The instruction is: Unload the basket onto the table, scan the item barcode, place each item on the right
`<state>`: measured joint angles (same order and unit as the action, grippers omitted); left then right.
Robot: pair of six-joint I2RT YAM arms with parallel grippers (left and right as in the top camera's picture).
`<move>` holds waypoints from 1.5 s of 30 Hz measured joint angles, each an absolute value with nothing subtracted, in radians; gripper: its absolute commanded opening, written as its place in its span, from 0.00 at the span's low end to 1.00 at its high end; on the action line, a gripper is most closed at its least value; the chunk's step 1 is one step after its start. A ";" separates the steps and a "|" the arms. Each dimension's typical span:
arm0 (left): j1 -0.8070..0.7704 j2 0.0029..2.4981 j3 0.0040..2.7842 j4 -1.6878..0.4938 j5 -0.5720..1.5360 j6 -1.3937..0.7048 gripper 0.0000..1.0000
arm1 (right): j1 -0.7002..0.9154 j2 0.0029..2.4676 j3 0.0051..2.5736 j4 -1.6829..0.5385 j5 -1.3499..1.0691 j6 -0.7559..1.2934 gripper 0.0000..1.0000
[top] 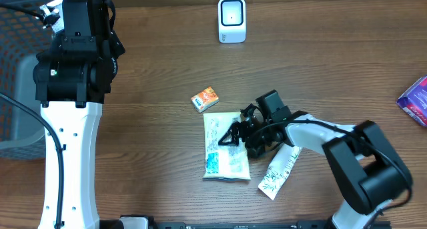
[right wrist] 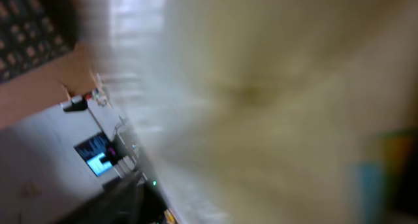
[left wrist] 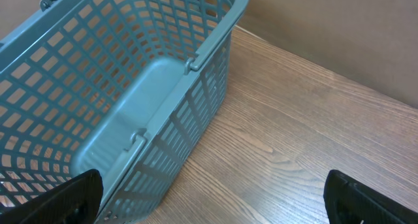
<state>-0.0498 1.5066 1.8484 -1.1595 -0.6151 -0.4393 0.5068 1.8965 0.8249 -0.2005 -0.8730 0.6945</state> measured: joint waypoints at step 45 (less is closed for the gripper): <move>-0.050 1.507 1.848 -1.159 -0.615 -0.439 1.00 | 0.458 1.810 1.205 -0.866 -0.361 0.014 0.04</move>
